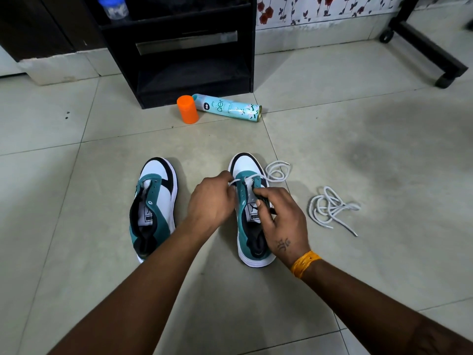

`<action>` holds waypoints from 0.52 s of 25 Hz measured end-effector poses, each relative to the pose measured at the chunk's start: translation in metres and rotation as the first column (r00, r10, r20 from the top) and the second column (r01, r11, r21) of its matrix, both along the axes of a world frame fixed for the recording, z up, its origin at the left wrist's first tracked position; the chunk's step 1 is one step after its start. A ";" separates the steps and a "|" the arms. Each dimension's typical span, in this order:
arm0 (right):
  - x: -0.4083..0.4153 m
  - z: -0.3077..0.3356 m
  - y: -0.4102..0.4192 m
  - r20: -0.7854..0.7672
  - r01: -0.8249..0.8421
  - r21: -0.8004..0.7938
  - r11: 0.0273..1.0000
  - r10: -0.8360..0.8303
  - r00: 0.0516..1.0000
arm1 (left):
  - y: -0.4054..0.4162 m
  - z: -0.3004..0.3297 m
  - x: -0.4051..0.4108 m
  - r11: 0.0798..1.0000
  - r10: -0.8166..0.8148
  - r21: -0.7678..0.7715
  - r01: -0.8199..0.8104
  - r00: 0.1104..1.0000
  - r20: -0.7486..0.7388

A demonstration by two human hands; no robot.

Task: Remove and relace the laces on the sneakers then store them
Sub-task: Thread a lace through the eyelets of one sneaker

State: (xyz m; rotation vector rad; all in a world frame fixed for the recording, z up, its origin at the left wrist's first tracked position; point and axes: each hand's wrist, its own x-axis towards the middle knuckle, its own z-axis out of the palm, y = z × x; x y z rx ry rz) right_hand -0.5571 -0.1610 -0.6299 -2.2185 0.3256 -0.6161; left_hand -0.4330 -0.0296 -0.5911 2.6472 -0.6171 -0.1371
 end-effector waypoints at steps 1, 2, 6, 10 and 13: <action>0.000 0.000 0.000 -0.003 0.001 -0.001 1.000 -0.001 1.000 | -0.001 0.000 -0.001 0.999 0.004 -0.035 -0.003 1.000 0.016; 0.001 -0.001 0.001 -0.006 0.003 0.000 1.000 -0.003 1.000 | 0.001 -0.002 -0.001 0.999 0.017 -0.030 -0.017 1.000 0.024; 0.001 -0.001 0.000 0.000 0.003 0.003 1.000 -0.003 1.000 | 0.013 -0.014 0.005 0.987 0.055 0.157 -0.045 0.997 -0.058; 0.005 0.008 -0.002 0.014 0.027 0.102 0.994 -0.028 1.000 | 0.010 -0.009 -0.003 0.992 0.117 -0.045 -0.119 0.993 -0.032; 0.024 0.009 -0.023 0.013 0.088 0.073 0.993 -0.089 0.996 | -0.003 0.001 -0.014 0.949 0.221 -0.206 -0.240 0.969 -0.113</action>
